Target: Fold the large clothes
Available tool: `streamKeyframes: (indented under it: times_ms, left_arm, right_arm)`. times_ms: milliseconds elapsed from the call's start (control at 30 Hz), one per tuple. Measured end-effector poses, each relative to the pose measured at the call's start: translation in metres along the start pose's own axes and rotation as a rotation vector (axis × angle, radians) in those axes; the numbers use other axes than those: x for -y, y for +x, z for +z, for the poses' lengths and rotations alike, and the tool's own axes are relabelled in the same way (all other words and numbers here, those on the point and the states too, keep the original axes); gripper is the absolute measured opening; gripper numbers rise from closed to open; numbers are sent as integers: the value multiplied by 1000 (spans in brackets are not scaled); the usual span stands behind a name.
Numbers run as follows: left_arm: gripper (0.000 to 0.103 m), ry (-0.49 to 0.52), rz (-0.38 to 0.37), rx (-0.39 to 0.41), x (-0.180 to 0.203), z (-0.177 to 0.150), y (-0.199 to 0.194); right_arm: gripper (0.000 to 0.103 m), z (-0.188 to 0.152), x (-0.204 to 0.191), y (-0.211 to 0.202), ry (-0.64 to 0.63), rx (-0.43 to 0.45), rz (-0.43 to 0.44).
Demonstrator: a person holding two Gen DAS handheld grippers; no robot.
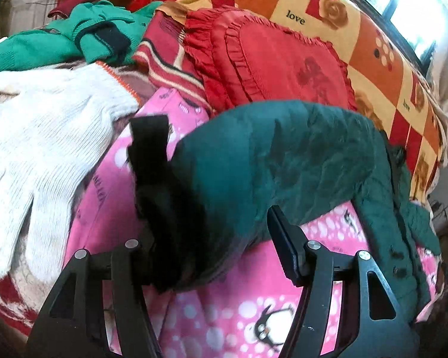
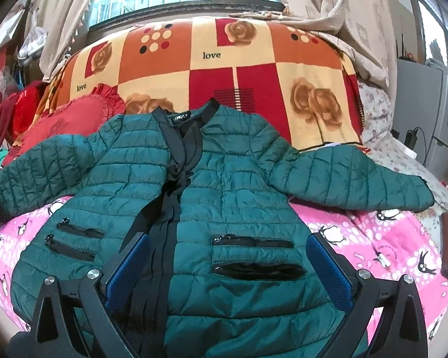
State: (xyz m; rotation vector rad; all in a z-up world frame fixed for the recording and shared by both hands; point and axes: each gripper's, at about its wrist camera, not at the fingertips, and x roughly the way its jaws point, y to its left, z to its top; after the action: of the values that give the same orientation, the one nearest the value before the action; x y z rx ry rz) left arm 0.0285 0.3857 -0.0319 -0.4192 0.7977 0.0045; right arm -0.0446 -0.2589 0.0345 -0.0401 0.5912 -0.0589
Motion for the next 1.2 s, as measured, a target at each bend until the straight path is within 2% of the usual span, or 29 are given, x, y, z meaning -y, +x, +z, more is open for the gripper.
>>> streamKeyframes:
  times_ms: [67,133,200,267,300,333,433,467,533,600,700,833,900,967,1000,1033,1100,1200]
  left_arm:
    - [62,1,21,18,-4,-5,-6]
    - [62,0,-5,45,-9,-10,-15]
    - [62,15,1,58,-10,-11,-18]
    - [43,32,-9,58,-9,-11,-20]
    - [19,37,-4,48,-7,-10,-19]
    - [12,36,-6,41,-6,-10,-20]
    - [9,68,-66,21,12,-10,-23]
    - [9,73,-78,22,19,-9,-25]
    - [9,82,-110,31,36,-7,-31]
    - [9,94,-142,49,61,-1,-39]
    - [9,132,-210,76,103,8,-54]
    - [9,228,-328,78,183,15,-64]
    - [9,252,-372,68,219,17,-58]
    - [9,305,-368,57,259,20,-44]
    - [9,329,-363,38,281,21,-30]
    - [9,340,-360,16,297,21,-17]
    - [9,381,-333,-2,327,17,6]
    - [9,374,-331,-37,354,6,36]
  right_arm:
    - [103,0,-2,0,-9,-2,-5]
    - [103,-1,-4,-1,-20,5,-11]
    - [103,-1,-5,0,-29,3,-14]
    - [103,0,-7,0,-35,1,-17]
    - [103,-1,-7,0,-38,1,-20]
    - [103,-1,-7,0,-41,2,-22]
    - [103,0,-9,2,-75,-7,-48]
    - [103,2,-9,4,-70,-19,-34]
    - [103,10,-2,9,4,-55,53]
    - [103,24,9,20,137,-107,131]
    - [103,39,16,39,230,-138,190]
    - [103,46,10,58,118,-122,150]
    - [103,39,13,62,81,-73,104]
    - [103,24,22,70,95,-49,56]
    - [103,17,27,75,111,-67,28]
    - [103,16,33,83,145,-123,10]
    - [103,16,45,88,204,-147,73]
    - [103,19,49,90,205,-168,40]
